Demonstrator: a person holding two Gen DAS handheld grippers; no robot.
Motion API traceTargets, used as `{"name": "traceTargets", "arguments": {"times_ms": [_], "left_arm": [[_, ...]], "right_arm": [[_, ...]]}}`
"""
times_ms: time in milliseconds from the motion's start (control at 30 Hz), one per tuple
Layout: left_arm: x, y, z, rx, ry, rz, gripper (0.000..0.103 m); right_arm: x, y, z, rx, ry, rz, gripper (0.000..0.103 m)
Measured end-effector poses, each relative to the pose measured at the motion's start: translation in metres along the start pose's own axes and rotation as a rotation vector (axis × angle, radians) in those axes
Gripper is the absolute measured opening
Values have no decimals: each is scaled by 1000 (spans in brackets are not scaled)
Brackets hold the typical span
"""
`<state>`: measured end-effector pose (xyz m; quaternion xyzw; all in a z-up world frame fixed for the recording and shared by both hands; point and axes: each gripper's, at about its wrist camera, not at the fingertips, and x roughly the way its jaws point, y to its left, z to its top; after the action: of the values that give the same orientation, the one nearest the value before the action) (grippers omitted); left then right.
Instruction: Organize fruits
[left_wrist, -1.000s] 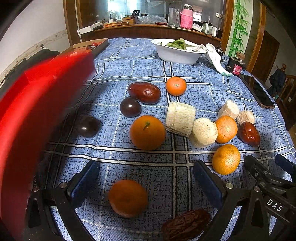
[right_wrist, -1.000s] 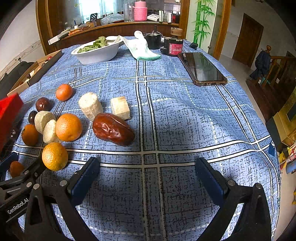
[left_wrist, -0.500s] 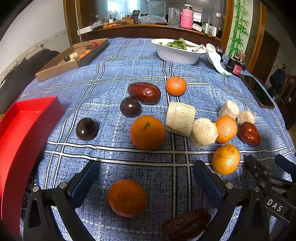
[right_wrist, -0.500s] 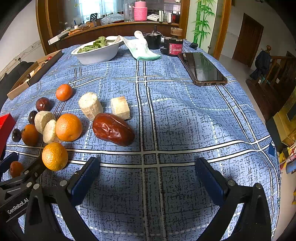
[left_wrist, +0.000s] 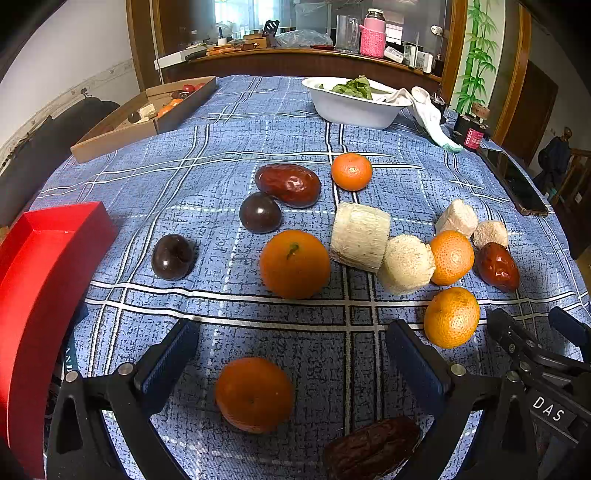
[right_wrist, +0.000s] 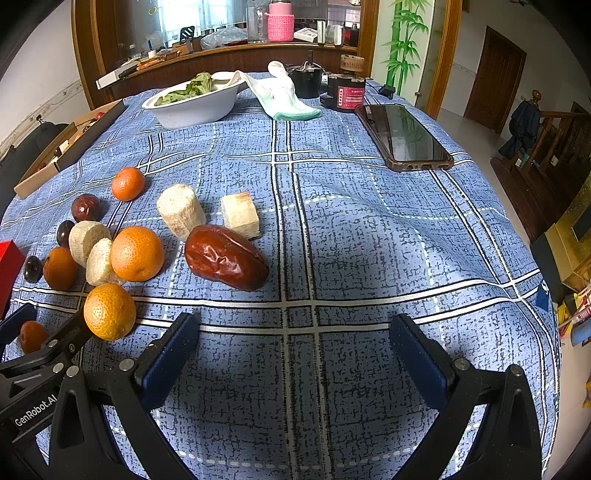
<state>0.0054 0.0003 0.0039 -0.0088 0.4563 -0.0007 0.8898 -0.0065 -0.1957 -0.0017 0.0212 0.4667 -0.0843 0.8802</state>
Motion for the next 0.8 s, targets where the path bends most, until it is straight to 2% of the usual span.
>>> {"name": "traceTargets", "arguments": {"times_ms": [800], "left_arm": [[1, 1, -3, -9, 0, 11, 103]], "right_arm": [[0, 0, 0, 0, 0, 0, 103]]}}
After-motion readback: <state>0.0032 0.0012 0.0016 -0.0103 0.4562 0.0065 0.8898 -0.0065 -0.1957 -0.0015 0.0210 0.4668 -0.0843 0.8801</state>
